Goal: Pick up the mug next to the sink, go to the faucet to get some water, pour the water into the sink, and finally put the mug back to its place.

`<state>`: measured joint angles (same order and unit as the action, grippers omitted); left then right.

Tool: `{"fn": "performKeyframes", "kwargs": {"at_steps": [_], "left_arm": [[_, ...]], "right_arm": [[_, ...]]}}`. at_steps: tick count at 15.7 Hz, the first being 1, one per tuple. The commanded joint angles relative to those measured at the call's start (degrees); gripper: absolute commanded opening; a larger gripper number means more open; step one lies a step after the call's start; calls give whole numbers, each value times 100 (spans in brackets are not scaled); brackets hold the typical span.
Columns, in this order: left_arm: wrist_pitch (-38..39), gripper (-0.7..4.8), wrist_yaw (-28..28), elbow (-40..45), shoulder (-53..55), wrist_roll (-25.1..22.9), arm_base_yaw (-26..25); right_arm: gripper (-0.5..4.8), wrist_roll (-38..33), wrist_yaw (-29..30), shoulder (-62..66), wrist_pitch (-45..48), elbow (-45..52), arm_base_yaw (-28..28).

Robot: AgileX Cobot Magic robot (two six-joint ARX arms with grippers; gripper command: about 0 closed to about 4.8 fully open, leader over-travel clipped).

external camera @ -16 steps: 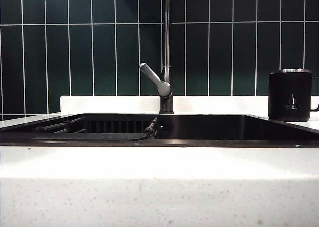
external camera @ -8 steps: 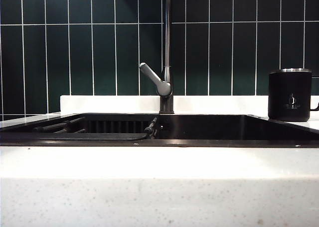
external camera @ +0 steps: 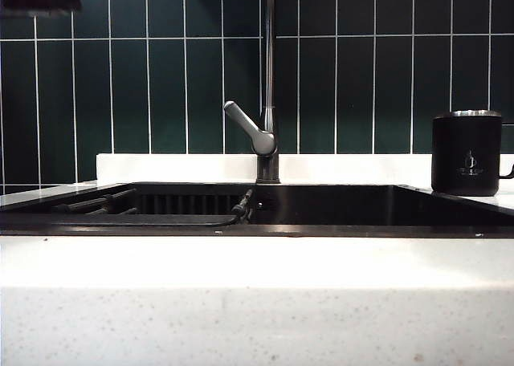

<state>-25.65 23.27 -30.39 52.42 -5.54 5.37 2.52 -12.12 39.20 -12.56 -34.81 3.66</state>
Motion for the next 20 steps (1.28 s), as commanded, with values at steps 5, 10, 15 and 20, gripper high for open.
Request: {"fn": "performKeyframes", "kwargs": {"at_steps": [5, 10, 15, 20], "left_arm": [[-127, 139, 173, -334, 1093, -4, -4], [-142, 139, 422, -1718, 2472, 7, 4], [-197, 139, 531, -2378, 3390, 17, 7], [-229, 139, 634, -2378, 3648, 15, 7]], "right_arm": [[235, 50, 63, 1259, 1799, -35, -66], [235, 50, 44, 2555, 2481, -33, -13], [236, 50, 46, 3641, 3580, -35, 0], [259, 52, 63, 4159, 4433, -39, 37]]}}
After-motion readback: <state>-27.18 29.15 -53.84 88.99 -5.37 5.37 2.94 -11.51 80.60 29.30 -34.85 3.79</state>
